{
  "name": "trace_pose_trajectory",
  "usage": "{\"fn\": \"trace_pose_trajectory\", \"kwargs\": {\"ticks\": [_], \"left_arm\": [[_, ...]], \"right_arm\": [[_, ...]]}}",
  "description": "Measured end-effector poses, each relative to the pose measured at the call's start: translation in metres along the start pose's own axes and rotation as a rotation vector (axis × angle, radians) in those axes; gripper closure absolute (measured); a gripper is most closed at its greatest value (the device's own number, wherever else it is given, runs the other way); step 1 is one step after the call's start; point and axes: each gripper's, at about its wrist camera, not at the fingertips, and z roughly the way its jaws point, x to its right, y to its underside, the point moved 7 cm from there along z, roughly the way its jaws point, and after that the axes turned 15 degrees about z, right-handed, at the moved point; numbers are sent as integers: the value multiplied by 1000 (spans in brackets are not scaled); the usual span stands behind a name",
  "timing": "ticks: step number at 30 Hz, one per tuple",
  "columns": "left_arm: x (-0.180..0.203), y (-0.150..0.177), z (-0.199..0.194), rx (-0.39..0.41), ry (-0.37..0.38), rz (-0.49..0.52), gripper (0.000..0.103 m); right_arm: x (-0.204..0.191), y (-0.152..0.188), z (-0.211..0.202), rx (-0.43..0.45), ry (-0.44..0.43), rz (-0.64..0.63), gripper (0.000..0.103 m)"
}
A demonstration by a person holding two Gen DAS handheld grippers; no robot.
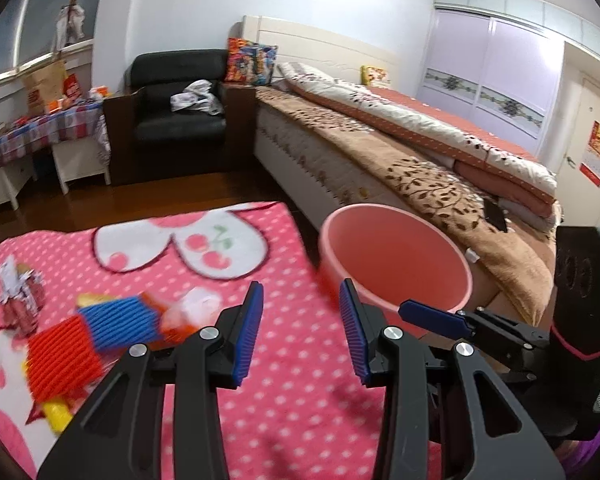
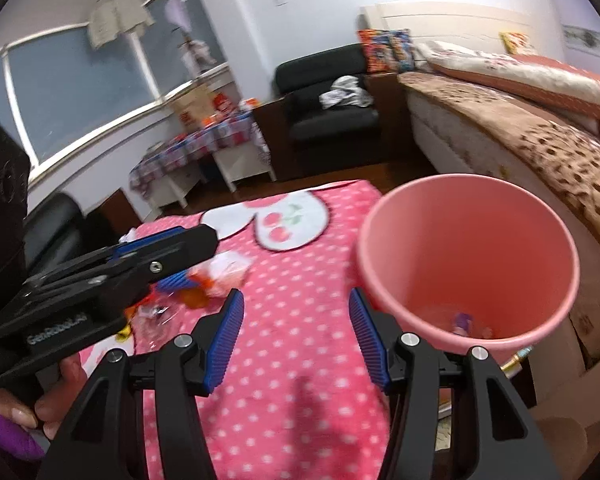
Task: Collect trash
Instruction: 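Grasp the yellow snack wrapper with the left gripper while the right gripper returns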
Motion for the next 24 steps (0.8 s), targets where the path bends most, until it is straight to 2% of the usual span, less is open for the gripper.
{"fn": "trace_pose_trajectory", "kwargs": {"ticks": [12,24], "left_arm": [[-60,55,-39,-39,-138,-93,63],[-130,134,-66,-167,-290,-267,63]], "right_arm": [[-44,28,20,-97,-74,-82,49],[-77,50,49,-189,-111,-143,49]]}}
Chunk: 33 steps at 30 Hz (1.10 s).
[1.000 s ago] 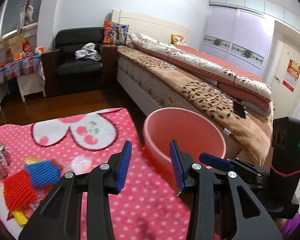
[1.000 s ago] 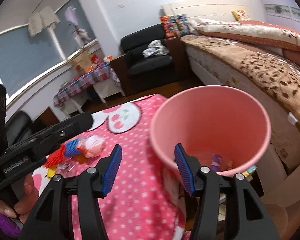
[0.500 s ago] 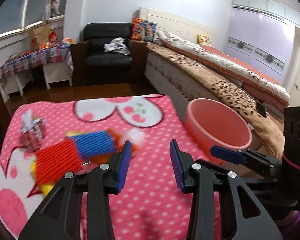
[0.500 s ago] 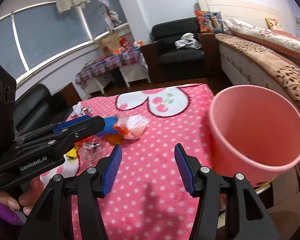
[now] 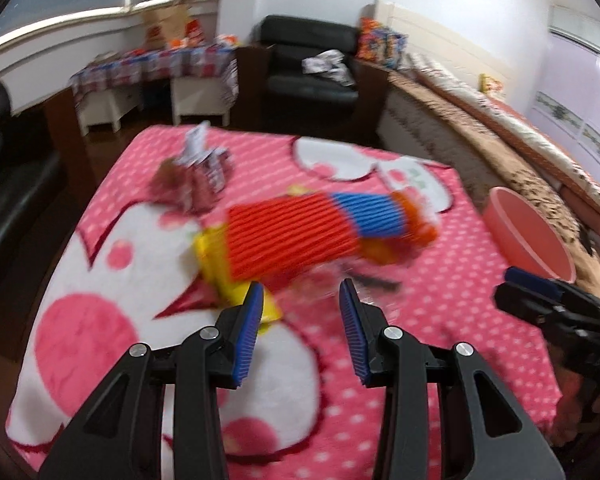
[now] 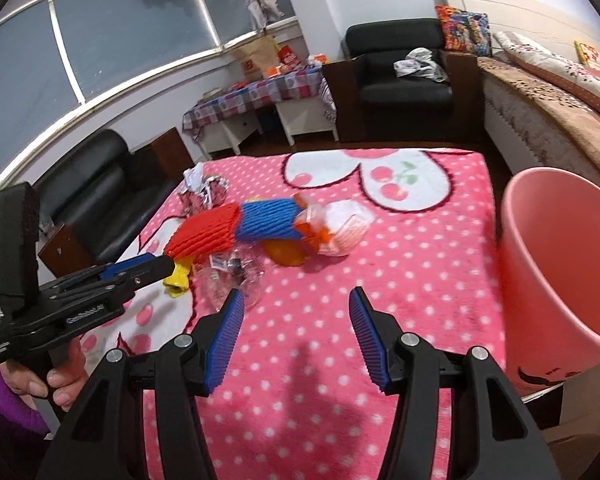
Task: Collect trash
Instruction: 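Grasp the yellow snack wrapper with the left gripper while the right gripper returns, then lift the yellow wrapper with the left gripper while the right gripper drops an orange bag into the bucket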
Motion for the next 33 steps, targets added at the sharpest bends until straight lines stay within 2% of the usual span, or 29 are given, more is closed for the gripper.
{"fn": "trace_pose_trajectory", "kwargs": {"ticks": [5,11,14,16,19,23,29,33], "left_arm": [[-20,13,19,-59,-25,-78,63],[-30,21,40,-130,-28,-113,63],[-31,20,38,-122,-29,-117,65],[-34,21,37,-124,-40,-126,78],[-40,23,32,-113,-30,-151,86],[-49,23,22,-91,-47,-163,89],[-60,22,8,-52,-86,-163,90],[-64,17,0,-22,-85,-171,90]], "right_arm": [[-2,2,9,-21,7,-9,49],[3,1,16,-30,21,9,49],[5,-2,19,-30,30,14,49],[6,-6,21,-26,36,16,49],[7,-13,25,-21,36,26,49],[12,-25,32,-11,36,57,43],[16,-38,47,-13,44,80,43],[14,-45,57,-8,57,73,43]]}}
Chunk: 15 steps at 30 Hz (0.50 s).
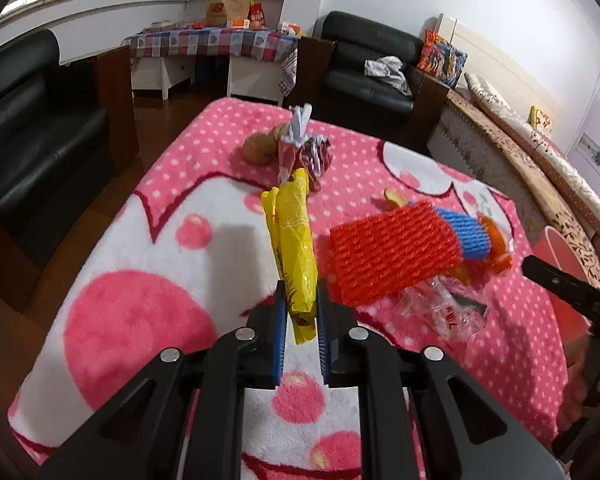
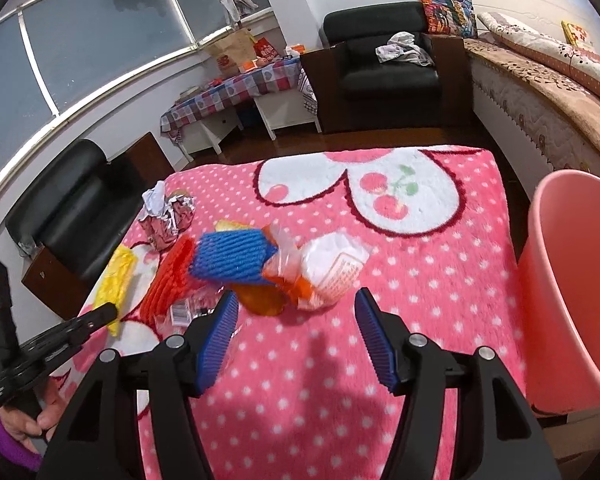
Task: Collect trash
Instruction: 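Lift the yellow wrapper with the left gripper while the right gripper drops an orange bag into the bucket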
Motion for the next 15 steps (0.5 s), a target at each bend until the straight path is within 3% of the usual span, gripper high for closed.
{"fn": "trace_pose_trajectory", "kwargs": {"ticks": [3,8,12,15], "left_arm": [[2,-5,-4,17,12,5,90],[9,-6,-4,24,32,21,90],[13,-7,-5,29,46,29,90],[17,-9,-7,37,54,38,90]], "right_arm": [[0,-6,11,7,28,-8,38],[9,-9,32,-30,51,29,38],[12,-6,36,-42,28,47,56],[12,-5,32,-41,19,46,62]]}}
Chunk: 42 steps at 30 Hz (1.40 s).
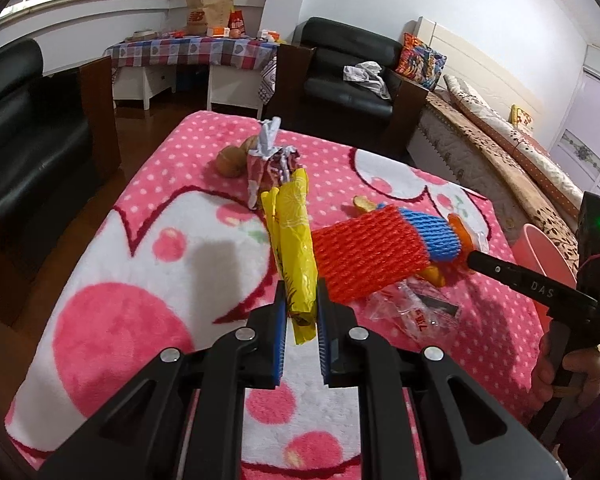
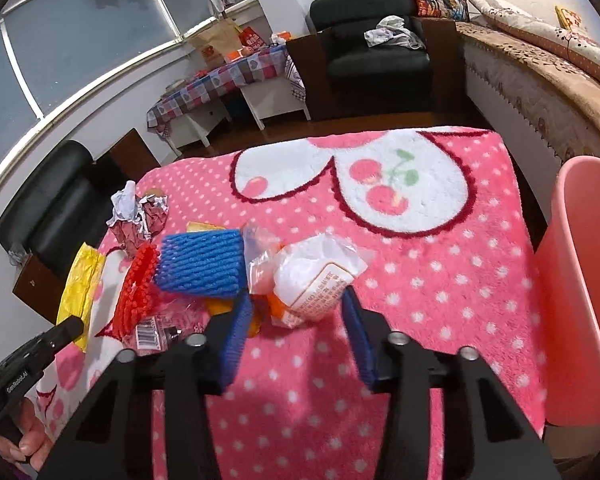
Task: Collect trash
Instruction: 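Lift the yellow wrapper with the left gripper while the right gripper drops an orange bag into the bucket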
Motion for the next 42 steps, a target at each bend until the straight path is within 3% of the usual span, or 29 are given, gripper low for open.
{"fn": "trace_pose_trajectory", "kwargs": {"ticks": [24,34,42], "left_arm": [[66,-45,-23,121,92,107,90],[117,-70,-26,178,143,192,90],[168,-88,-23,213,226,255,90]], "right_arm": [[8,2,-108,219,-22,-2,65],[34,-1,-139,287,9,40,65],[67,-10,-165,343,50,107,64]]}}
